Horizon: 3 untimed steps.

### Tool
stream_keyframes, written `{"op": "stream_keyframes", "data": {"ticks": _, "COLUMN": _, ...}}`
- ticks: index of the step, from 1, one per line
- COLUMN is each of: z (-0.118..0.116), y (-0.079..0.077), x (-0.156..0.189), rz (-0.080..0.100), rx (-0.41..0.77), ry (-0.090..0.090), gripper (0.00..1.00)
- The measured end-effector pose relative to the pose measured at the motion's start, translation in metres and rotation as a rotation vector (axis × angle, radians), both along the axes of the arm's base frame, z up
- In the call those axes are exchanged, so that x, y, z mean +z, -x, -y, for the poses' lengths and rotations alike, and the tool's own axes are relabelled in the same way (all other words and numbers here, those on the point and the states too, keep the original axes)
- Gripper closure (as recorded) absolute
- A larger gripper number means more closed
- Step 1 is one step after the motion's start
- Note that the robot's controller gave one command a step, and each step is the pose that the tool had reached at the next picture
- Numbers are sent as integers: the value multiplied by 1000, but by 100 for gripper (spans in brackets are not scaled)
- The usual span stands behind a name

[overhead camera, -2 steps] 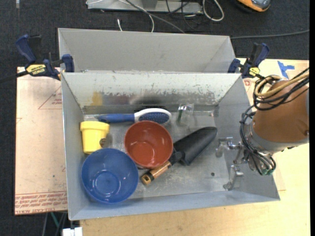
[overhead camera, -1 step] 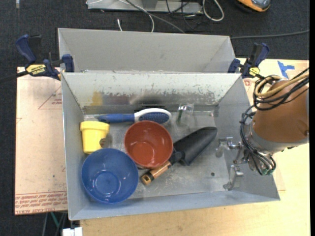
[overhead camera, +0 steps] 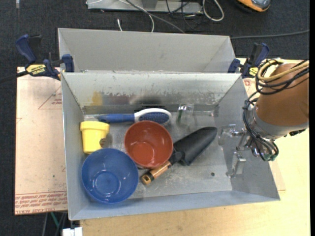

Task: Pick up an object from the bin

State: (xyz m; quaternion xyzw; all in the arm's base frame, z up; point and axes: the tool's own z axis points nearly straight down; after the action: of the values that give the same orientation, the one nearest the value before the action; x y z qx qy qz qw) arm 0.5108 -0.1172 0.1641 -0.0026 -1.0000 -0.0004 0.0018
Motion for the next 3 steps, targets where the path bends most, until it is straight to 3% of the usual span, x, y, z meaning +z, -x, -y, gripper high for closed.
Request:
{"op": "stream_keyframes", "data": {"ticks": 1, "z": 3, "y": -17, "x": 8, "rz": 11, "rx": 17, "ry": 3, "gripper": 0}}
{"op": "stream_keyframes", "data": {"ticks": 2, "z": -28, "y": -17, "x": -85, "rz": 15, "rx": 56, "ry": 2, "gripper": 0}}
{"op": "stream_keyframes", "data": {"ticks": 3, "z": -34, "y": -12, "x": -90, "rz": 15, "rx": 55, "ry": 2, "gripper": 0}}
